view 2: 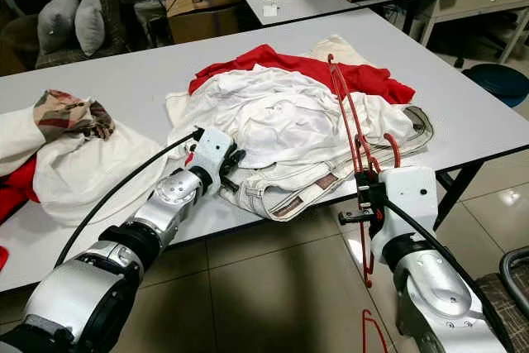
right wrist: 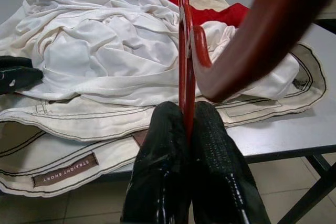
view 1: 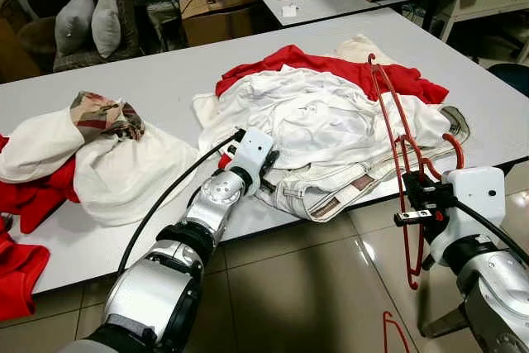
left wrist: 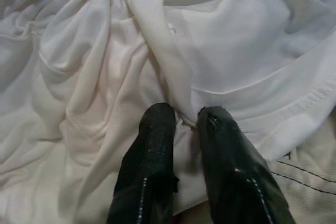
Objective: Hang hanger
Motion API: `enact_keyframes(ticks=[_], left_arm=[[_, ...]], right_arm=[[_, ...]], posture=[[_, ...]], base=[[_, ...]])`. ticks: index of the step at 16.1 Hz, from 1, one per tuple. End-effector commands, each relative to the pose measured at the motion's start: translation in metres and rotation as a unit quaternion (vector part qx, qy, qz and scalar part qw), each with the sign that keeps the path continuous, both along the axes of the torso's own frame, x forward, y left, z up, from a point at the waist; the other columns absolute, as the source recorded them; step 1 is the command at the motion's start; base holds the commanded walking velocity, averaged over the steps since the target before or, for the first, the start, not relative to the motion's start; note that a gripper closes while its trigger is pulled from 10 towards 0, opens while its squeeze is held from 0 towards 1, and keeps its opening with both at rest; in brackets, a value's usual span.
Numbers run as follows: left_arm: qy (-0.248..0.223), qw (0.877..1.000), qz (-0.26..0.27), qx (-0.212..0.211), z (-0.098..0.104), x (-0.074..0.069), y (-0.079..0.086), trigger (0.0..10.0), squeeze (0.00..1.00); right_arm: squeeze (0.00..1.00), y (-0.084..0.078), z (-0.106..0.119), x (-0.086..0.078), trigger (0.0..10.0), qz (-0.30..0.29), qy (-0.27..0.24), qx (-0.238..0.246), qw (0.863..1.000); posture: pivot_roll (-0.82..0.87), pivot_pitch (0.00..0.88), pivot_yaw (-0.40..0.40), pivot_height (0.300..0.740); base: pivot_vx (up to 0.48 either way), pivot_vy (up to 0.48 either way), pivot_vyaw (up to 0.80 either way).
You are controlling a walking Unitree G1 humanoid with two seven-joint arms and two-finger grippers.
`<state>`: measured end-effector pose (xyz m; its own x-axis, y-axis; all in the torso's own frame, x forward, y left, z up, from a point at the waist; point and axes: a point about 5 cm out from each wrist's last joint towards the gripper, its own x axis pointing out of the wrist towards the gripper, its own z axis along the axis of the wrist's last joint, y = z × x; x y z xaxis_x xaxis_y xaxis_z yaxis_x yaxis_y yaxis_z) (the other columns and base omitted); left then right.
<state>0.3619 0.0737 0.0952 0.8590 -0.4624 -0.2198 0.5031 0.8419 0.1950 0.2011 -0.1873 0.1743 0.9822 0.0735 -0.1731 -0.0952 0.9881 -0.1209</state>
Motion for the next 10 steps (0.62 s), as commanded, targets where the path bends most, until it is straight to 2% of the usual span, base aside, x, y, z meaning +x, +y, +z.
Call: enact_keyframes(ticks=[1, 10], left_arm=[[-0.007, 1.000, 0.005, 0.001, 0.0061, 0.0043, 0.0012, 0.0, 0.00], [-0.015, 1.000, 0.019, -0.018, 0.0127, 0.0088, 0.0107, 0.0, 0.00]], right_arm=[[0.00, 0.0020, 0.0034, -0.0023, 10.0, 0.005, -0.005, -0.003, 1.000], [0.00, 0.0020, 0.0027, -0.0013, 10.0, 0.004, -0.004, -0.003, 1.000]], posture=[[-0.12, 0.050, 0.128, 0.740], [-0.12, 0.050, 0.130, 0.740]], base=[[0.000, 0.000, 0.00], [0.000, 0.000, 0.00]])
